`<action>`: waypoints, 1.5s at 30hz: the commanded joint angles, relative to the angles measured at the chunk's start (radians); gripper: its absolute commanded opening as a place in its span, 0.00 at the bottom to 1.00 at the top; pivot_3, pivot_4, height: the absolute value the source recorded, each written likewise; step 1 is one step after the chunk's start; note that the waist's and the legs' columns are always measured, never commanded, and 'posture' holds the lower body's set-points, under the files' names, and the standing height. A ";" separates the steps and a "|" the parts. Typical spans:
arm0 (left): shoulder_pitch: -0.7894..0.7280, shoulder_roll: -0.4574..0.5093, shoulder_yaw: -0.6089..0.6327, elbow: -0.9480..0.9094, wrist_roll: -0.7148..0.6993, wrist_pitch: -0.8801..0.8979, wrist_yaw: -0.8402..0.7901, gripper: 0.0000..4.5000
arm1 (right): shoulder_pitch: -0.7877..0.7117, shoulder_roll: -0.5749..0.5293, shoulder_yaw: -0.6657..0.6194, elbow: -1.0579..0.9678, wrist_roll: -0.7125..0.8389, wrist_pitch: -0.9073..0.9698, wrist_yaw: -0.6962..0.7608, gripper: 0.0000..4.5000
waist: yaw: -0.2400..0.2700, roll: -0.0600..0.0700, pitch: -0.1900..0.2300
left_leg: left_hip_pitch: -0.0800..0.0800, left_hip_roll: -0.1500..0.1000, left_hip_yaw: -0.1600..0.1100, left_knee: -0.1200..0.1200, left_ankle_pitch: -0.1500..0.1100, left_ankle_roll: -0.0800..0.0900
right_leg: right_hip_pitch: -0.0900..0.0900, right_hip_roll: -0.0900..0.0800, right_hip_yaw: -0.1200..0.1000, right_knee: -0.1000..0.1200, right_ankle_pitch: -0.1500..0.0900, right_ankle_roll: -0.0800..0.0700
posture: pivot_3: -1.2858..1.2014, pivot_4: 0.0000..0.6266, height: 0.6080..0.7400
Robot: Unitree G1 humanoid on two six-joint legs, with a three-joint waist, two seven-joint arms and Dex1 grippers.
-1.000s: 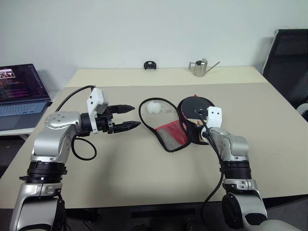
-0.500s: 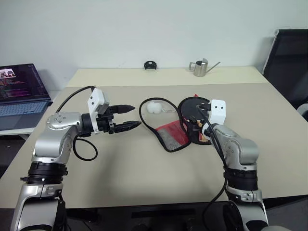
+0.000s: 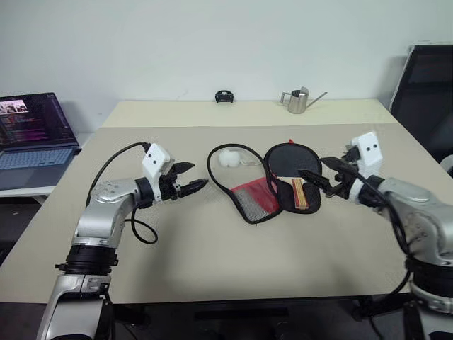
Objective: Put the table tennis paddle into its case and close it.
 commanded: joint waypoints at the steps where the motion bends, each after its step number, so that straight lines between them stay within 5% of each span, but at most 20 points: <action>1: -0.049 -0.023 -0.028 0.091 0.053 -0.026 0.039 0.79 | -0.007 -0.091 -0.024 -0.057 0.074 -0.011 0.108 0.94 | 0.004 0.000 0.000 | 0.000 0.000 0.000 0.000 0.000 0.000 | 0.000 0.000 0.000 0.000 0.000 0.000 | 0.52 0.24 1.00; 18: -0.304 -0.245 -0.076 0.677 0.180 -0.256 0.097 0.79 | 0.040 -0.201 -0.058 -0.023 0.086 -0.003 0.096 0.94 | 0.017 -0.002 0.001 | -0.002 -0.001 -0.001 0.001 0.000 0.000 | 0.001 -0.001 -0.002 -0.003 0.000 0.000 | 0.52 0.24 1.00; 33: -0.584 -0.463 -0.020 0.836 0.138 -0.342 0.017 0.79 | 0.087 -0.241 -0.161 -0.060 0.138 0.026 0.046 0.94 | 0.030 -0.006 0.003 | -0.003 -0.002 -0.001 0.001 0.000 0.000 | 0.001 -0.001 -0.002 -0.004 0.000 0.000 | 0.52 0.24 1.00; 45: -0.730 -0.675 0.005 1.051 0.202 -0.427 0.236 0.79 | 0.196 -0.219 -0.305 -0.211 0.223 0.146 -0.080 0.94 | 0.039 -0.007 0.003 | -0.002 -0.002 0.000 0.000 0.000 0.000 | 0.001 -0.001 -0.001 -0.005 0.000 0.000 | 0.52 0.24 1.00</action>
